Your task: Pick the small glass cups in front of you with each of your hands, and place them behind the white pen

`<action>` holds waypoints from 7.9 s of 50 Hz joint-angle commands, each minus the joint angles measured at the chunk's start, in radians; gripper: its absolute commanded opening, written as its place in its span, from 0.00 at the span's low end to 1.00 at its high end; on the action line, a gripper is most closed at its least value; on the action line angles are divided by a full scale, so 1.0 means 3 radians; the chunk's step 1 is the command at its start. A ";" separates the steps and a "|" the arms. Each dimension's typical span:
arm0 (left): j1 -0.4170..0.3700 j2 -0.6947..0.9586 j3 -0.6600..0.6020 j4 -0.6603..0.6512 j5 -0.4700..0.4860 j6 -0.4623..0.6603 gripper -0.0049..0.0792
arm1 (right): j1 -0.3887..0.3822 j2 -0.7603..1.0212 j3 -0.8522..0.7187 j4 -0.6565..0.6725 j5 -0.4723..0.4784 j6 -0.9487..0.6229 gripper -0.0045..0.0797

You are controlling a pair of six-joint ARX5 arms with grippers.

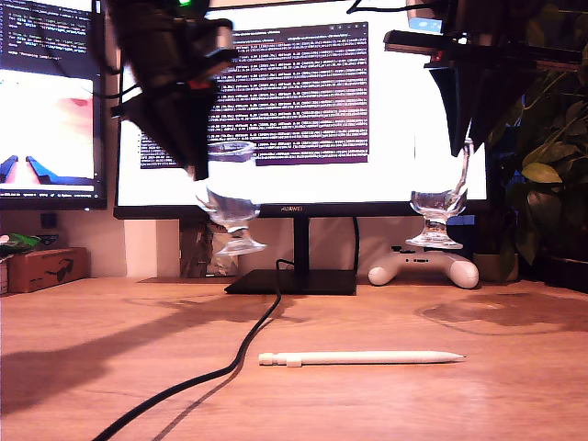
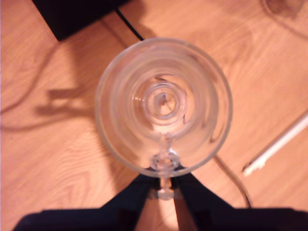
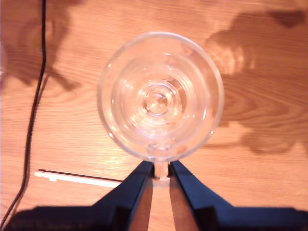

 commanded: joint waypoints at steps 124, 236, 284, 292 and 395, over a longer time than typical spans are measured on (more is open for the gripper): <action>-0.0640 -0.0893 -0.1738 0.1288 -0.0028 -0.0805 0.03 | 0.0718 -0.0305 -0.0718 0.0615 0.0284 0.0493 0.04; -0.0683 -0.0874 -0.1884 0.1472 -0.0037 -0.0805 0.03 | 0.0895 -0.0308 -0.1171 0.1047 0.0258 0.0556 0.35; -0.0754 -0.0689 -0.1884 0.1520 -0.0191 -0.0746 0.03 | 0.0905 -0.1264 -0.1122 0.0734 0.0118 0.0565 0.40; -0.0785 -0.0689 -0.1884 0.1518 -0.0201 -0.0745 0.08 | 0.0905 -0.1265 -0.1122 0.0727 0.0118 0.0547 0.40; 0.0195 -0.1863 -0.2361 0.1525 -0.0310 -0.0364 0.04 | 0.0025 -0.1746 -0.1708 0.0880 0.0750 0.0200 0.04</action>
